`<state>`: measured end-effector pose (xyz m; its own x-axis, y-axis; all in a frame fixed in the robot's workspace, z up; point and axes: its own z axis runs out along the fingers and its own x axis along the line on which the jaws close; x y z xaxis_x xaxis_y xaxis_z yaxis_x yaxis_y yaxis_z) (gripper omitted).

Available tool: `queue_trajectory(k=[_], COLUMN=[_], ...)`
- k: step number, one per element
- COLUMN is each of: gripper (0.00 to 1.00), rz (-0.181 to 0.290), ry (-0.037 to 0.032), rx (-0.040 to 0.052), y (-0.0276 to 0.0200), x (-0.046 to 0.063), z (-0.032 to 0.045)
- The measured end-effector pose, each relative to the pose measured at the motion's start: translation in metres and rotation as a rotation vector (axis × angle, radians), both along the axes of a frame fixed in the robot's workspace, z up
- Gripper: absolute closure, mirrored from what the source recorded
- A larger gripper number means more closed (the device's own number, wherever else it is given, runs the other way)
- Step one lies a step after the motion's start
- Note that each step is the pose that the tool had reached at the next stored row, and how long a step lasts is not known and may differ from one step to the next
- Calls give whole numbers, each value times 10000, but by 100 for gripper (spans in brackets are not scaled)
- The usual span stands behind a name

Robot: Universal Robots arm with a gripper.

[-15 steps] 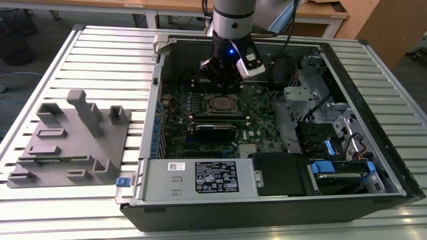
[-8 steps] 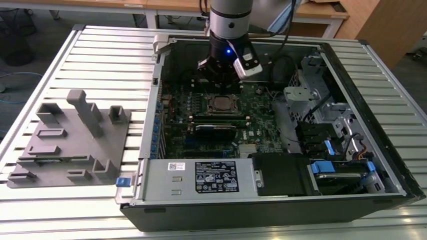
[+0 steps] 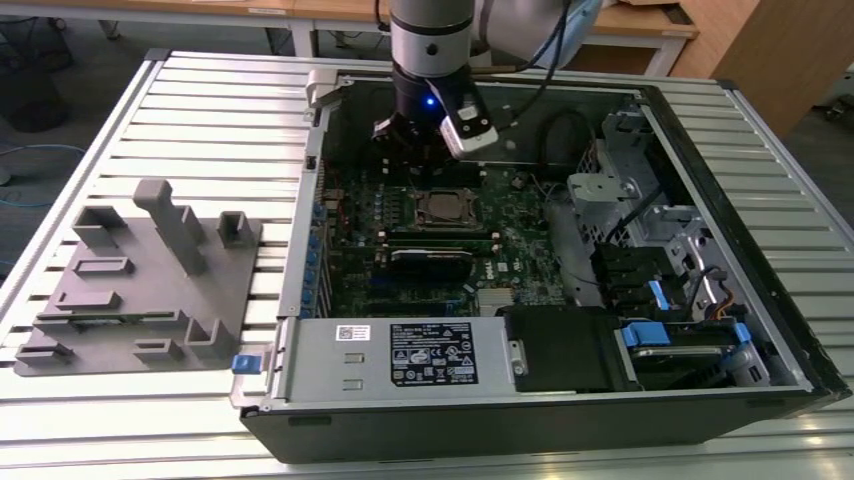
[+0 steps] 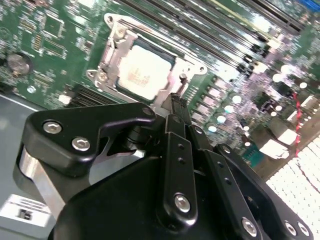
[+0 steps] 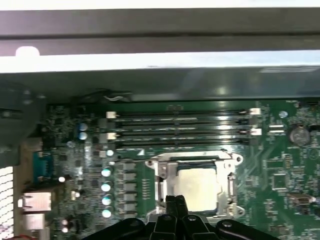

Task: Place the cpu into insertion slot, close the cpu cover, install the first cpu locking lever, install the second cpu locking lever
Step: 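Install the first cpu locking lever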

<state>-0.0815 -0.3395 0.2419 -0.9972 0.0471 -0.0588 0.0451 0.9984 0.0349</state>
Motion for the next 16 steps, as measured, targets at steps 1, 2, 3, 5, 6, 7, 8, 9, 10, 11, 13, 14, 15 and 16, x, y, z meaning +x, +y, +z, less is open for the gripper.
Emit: queue_trajectory(k=[1,2,3,5,6,7,8,9,10,11,13,14,15,16], gripper=[89,89,89,89,89,89,89,89,89,89,89,89,89,89], rz=[0,-1,-1,1,1,0,0,-1,-1,-1,-1,-1,-1,-1], ry=[-6,-8,-9,-9,-8,-8,-8,-9,-9,-9,-8,-9,-9,-9], rx=[0,0,0,0,0,-2,-1,0,0,1,-1,0,0,0], y=[0,0,1,0,0,-1,0,0,0,0,0,0,0,0], x=[-18,-28,-30,-31,-31,-32,-32,-32,-32,-32,-32,-32,-32,-32], z=[0,0,0,0,2,6,12,21,32,45,74,89,103,110])
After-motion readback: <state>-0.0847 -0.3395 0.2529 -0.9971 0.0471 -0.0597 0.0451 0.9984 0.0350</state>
